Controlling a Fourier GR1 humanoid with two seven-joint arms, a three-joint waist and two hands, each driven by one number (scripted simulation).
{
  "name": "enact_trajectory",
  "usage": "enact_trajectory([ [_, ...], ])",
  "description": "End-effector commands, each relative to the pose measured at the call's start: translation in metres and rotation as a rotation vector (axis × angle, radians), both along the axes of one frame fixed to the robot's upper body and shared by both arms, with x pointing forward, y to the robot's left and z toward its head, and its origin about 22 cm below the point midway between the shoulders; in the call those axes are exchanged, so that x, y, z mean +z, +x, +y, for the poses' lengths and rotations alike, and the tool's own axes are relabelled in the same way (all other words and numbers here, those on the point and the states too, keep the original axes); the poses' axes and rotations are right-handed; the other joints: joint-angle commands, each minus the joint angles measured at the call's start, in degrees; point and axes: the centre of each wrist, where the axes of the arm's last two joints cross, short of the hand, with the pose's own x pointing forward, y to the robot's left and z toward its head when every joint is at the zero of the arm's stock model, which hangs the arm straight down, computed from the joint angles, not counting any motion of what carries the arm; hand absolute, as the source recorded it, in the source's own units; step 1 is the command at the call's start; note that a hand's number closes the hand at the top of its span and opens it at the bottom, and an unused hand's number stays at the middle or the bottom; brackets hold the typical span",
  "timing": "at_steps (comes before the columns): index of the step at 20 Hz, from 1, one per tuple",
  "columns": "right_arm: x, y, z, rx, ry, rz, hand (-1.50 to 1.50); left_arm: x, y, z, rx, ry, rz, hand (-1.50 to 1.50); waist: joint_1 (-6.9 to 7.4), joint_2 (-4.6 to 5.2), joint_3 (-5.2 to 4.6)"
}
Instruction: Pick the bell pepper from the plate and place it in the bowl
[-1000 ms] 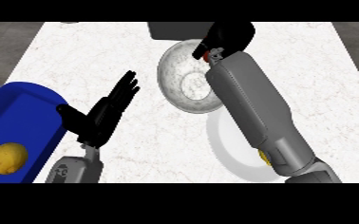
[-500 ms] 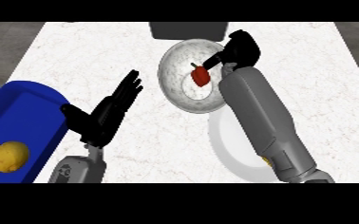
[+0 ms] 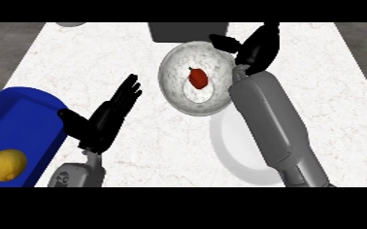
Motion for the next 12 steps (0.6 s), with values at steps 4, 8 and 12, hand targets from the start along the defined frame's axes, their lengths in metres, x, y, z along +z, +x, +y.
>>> enact_trajectory([
  [4,0.011,-0.042,0.031,-0.002,0.152,-0.334,-1.5,-0.001,0.002,0.001,0.03,-0.017,0.026,0.0,-1.49,-1.18,-0.16],
  [8,0.028,-0.062,0.04,0.043,0.183,-0.464,-1.5,0.003,0.0,0.002,0.023,0.0,0.018,0.0,-1.84,-1.83,-0.2],
  [12,0.012,-0.088,0.046,0.101,0.128,-0.485,-1.5,-0.001,-0.001,0.003,0.047,0.003,0.03,0.0,-2.46,-2.31,-0.23],
])
